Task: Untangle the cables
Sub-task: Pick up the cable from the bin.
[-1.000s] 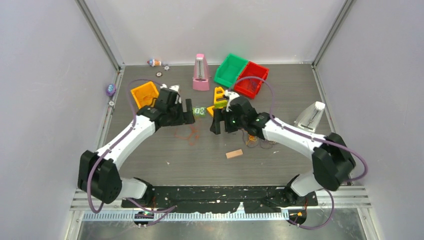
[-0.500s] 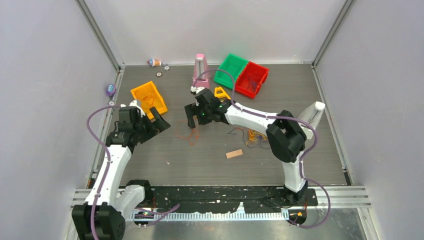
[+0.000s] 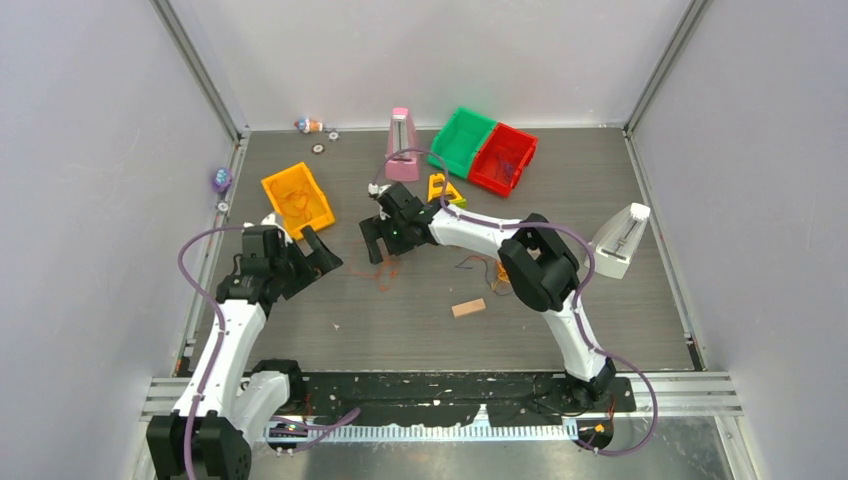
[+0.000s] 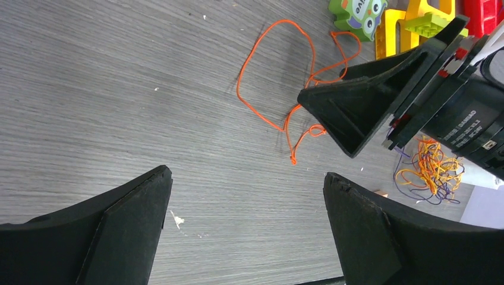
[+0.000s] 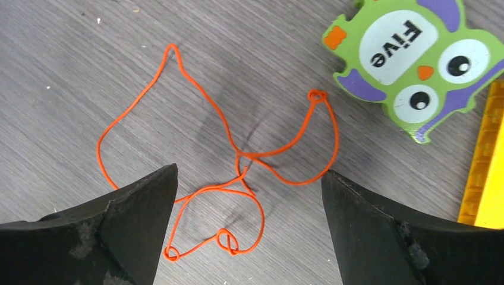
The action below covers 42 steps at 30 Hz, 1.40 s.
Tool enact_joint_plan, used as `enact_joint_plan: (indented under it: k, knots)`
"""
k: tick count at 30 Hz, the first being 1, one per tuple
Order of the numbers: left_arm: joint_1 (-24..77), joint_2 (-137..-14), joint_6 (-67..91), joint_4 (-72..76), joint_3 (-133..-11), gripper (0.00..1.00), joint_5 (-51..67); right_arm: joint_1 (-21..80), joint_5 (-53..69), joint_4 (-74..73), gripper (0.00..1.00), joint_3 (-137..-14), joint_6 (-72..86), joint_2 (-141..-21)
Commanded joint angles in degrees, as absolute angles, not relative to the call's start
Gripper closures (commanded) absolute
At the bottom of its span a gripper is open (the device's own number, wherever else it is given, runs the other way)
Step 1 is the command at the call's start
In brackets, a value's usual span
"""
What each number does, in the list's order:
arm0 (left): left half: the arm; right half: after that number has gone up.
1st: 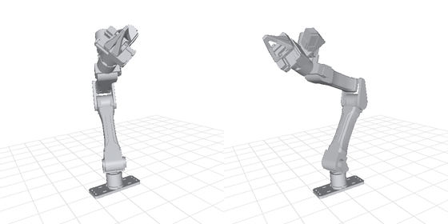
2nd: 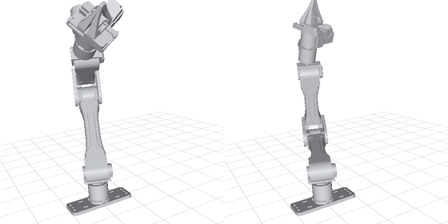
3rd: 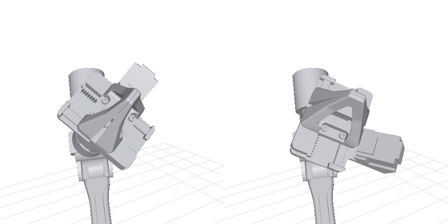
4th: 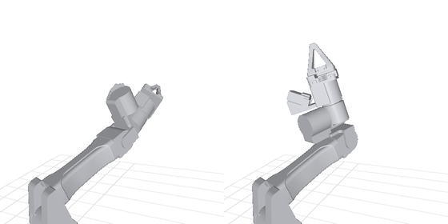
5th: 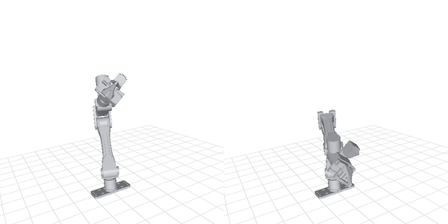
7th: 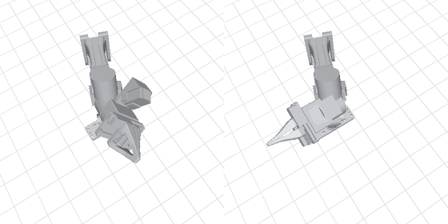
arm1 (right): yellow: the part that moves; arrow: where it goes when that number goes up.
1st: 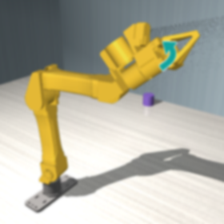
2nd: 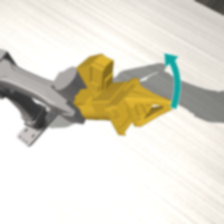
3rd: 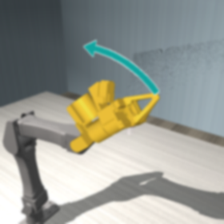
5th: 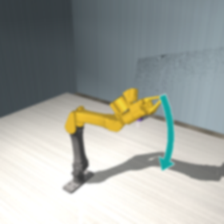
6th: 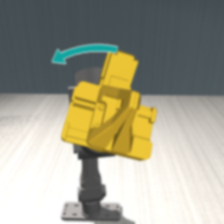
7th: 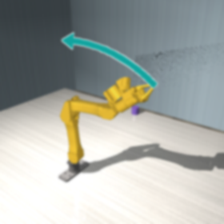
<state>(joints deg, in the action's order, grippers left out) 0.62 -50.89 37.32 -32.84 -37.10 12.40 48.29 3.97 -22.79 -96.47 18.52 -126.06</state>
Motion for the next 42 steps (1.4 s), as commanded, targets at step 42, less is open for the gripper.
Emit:
enact_joint_plan:
  k: [42]
  knots:
    - [23.1, -81.3, 67.5, -18.5, -42.7, 0.07, -13.7, 40.5, 6.7, 4.5, 0.02, -46.8, 19.8, -69.6]
